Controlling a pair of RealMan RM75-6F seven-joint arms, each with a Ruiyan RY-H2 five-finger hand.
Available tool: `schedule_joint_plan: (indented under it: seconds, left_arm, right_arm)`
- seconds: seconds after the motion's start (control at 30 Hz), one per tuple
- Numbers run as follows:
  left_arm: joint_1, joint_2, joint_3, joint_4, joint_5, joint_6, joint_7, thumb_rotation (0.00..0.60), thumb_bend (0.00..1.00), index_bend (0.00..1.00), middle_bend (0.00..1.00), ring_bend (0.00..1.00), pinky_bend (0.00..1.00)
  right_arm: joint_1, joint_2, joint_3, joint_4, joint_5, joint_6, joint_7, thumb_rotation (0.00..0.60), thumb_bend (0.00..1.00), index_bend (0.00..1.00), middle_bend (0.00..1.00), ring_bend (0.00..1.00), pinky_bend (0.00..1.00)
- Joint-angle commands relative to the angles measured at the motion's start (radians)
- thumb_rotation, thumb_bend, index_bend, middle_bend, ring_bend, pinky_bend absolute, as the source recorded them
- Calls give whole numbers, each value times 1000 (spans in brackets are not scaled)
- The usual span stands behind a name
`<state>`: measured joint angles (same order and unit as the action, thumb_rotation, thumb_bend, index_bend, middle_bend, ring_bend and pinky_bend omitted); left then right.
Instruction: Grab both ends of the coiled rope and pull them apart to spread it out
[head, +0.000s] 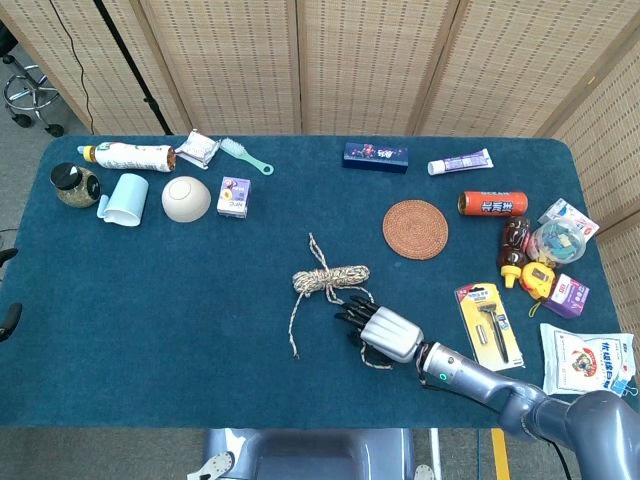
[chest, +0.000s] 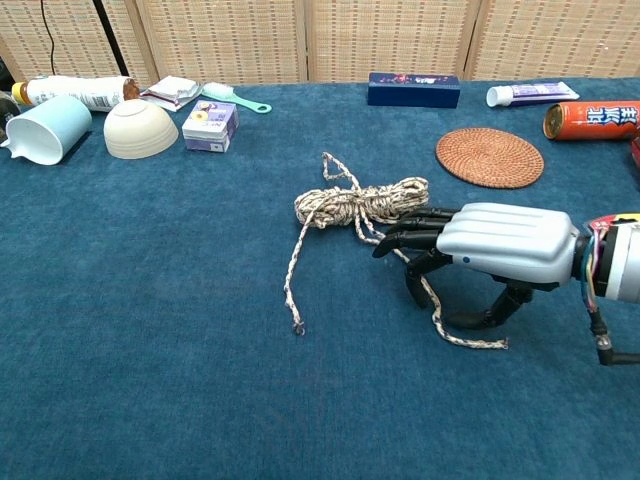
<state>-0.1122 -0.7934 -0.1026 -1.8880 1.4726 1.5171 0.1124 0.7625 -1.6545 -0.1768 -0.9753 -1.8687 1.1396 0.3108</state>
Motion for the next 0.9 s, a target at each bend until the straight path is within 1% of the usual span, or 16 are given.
schedule_joint_plan:
  seconds: [0.03,0.9]
  left_arm:
    - [1,0,0,1,1,2,-1,597,360,178,89,149,13]
    - [3,4,2,1,9,9,-6,598,360,178,89,149,13]
  right_arm:
    - [0,-1,0,2,2,-2,-2,600,372,470,110,0,0]
    - [-7,-3,-16,-5,21,-15,-15,600,373,522,134,12,0]
